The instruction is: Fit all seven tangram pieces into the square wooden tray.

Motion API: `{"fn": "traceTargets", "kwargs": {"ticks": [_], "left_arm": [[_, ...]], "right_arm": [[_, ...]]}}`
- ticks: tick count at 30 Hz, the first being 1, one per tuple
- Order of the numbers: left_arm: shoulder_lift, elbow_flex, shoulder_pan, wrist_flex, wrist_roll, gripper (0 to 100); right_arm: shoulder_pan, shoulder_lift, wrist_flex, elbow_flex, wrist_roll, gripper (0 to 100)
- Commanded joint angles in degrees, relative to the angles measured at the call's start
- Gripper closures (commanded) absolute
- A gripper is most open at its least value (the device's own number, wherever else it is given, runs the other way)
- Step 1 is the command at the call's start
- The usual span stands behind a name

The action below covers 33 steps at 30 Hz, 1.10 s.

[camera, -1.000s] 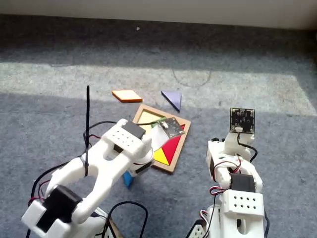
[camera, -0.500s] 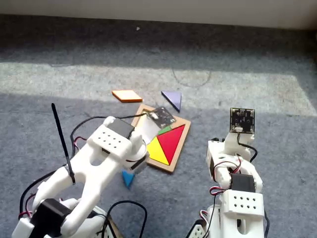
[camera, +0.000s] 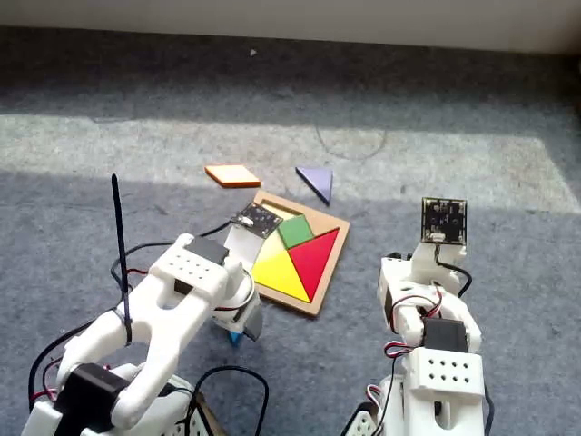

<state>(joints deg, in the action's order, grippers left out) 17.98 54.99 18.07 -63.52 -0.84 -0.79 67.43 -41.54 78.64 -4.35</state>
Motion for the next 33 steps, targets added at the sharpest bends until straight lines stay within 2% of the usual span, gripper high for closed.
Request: {"fn": "traceTargets", "kwargs": {"ticks": [1,10,18,22,27,33], "left_arm": [[1.27,0.57,0.31,1.14,-4.92,71],[-4.70,-0.75,2.95,2.73,-6.51,72],[-12.26,-5.41,4.53,2.55,-6.15,91],[-10.77,-5.49,7.16,2.64,-6.07,99],[-6.29,-4.18,7.87,2.64,-5.98,99],[5.58,-2.86,7.34,-0.18,-5.98,99]], "right_arm": [[0.57,0.84,1.19,-0.13,-0.62,92.1],[0.57,0.84,1.19,-0.13,-0.62,92.1],[0.66,0.84,1.19,-0.13,-0.62,92.1],[0.66,0.84,1.19,-0.13,-0.62,92.1],[0.66,0.84,1.19,-0.13,-0.62,92.1],[0.66,0.84,1.19,-0.13,-0.62,92.1]]}}
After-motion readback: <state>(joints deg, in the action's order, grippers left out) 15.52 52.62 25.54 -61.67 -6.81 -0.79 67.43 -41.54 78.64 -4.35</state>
